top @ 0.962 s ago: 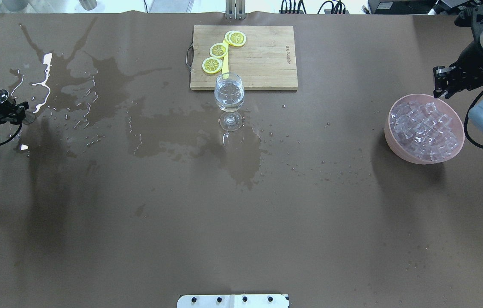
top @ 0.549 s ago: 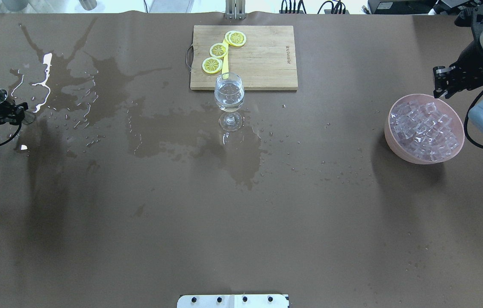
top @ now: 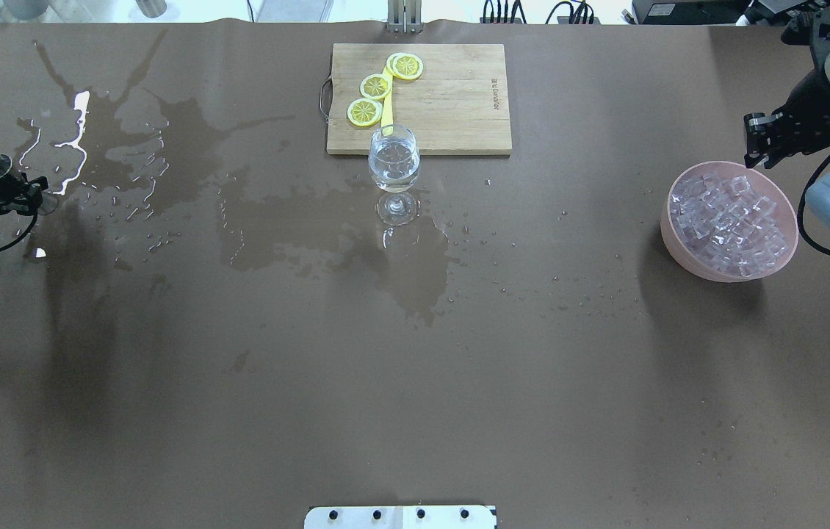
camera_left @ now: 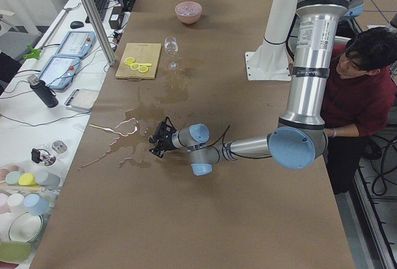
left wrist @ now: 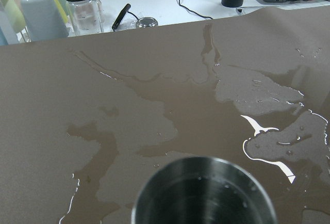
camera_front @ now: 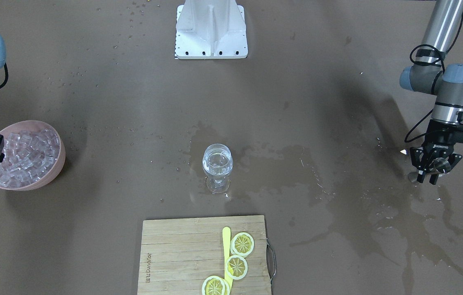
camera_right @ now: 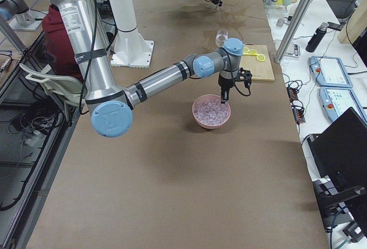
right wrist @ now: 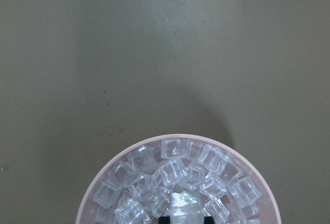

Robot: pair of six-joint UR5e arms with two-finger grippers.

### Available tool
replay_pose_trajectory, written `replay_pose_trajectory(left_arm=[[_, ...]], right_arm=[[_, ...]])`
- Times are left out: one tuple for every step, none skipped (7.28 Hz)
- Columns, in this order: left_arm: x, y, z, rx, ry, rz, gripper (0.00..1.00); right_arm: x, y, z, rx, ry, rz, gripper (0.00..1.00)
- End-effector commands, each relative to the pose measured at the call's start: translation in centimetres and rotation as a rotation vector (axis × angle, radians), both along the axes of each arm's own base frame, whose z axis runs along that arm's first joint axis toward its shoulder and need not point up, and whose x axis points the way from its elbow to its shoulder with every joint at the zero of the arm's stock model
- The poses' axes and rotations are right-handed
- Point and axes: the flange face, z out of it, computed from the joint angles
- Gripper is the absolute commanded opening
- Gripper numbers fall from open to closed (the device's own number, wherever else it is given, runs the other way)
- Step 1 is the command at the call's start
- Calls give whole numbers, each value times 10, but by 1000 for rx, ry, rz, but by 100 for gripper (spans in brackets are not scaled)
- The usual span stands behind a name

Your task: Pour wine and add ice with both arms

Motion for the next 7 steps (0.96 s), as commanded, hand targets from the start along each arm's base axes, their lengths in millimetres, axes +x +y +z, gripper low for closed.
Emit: replay_pose_trajectory(left_arm=[[0, 0, 0, 0, 0, 0, 37], [0, 0, 0, 0, 0, 0, 35], [0, 0, 0, 0, 0, 0, 33], [0, 0, 0, 0, 0, 0, 33], [0, 0, 0, 0, 0, 0, 30], [0, 0, -1, 1, 1, 0, 30], [0, 0, -1, 1, 1, 0, 29]], right_arm=[[0, 0, -1, 1, -1, 0, 6], [0, 0, -1, 1, -1, 0, 6], [0, 0, -1, 1, -1, 0, 6], [0, 0, -1, 1, -1, 0, 6], [1, 0, -1, 1, -1, 2, 6], [1, 0, -1, 2, 1, 2, 6], [1, 0, -2, 4, -2, 2, 6]])
